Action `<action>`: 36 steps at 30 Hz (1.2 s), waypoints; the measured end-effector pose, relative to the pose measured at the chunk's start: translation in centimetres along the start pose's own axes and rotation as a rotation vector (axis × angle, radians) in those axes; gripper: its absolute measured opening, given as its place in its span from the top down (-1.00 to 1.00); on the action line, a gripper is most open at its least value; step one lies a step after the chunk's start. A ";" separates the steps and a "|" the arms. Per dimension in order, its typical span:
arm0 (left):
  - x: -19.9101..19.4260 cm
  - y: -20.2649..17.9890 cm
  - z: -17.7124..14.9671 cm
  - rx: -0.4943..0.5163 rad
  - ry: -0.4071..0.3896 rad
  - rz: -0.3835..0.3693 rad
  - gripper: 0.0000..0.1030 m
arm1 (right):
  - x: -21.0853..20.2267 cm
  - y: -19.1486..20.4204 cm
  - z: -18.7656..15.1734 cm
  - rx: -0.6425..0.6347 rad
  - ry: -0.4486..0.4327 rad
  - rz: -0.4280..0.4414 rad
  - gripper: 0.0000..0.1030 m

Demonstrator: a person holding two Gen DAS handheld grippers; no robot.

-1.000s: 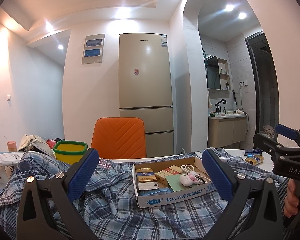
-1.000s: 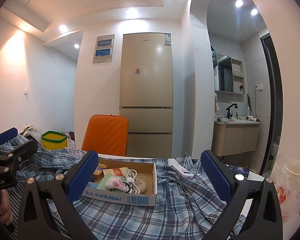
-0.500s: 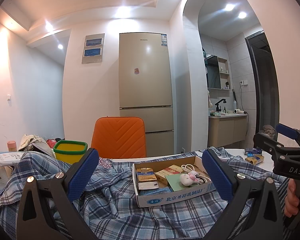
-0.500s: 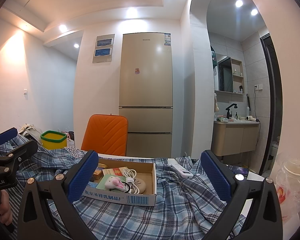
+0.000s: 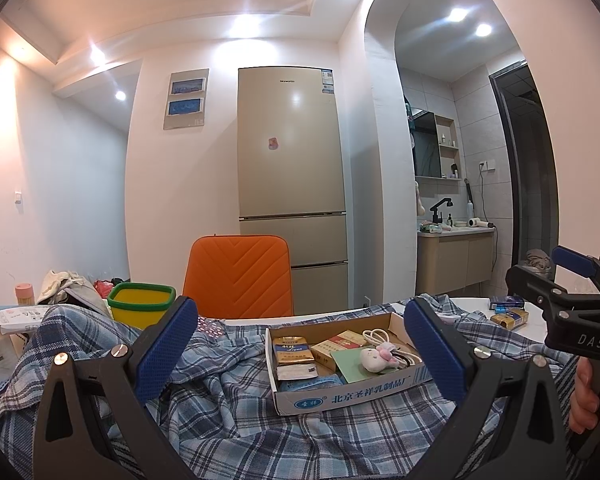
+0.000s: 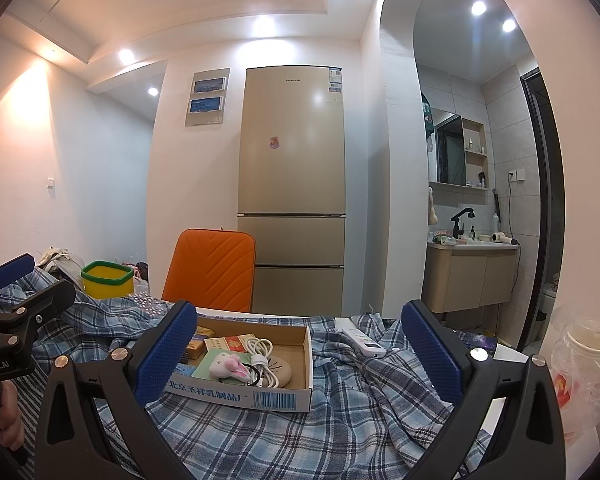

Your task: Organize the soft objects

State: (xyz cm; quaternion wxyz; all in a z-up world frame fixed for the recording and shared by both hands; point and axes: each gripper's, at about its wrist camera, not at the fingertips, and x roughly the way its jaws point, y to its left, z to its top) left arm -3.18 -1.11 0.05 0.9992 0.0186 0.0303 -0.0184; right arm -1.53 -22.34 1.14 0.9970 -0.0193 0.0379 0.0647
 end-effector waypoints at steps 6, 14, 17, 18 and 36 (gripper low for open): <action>0.0 0.0 0.0 0.001 -0.001 0.000 -1.00 | 0.0 0.0 0.0 0.000 0.000 0.000 -1.00; 0.0 0.0 0.0 0.001 -0.001 0.000 -1.00 | 0.0 0.0 0.0 -0.001 0.000 0.000 -1.00; 0.0 0.0 0.0 0.002 -0.003 0.000 -1.00 | 0.0 0.0 0.0 0.000 0.000 0.000 -1.00; 0.0 0.0 0.0 0.003 -0.003 0.001 -1.00 | 0.0 0.0 0.0 0.000 0.000 0.000 -1.00; 0.0 0.1 0.2 0.000 0.000 0.002 -1.00 | 0.0 0.0 0.0 -0.001 0.000 0.000 -1.00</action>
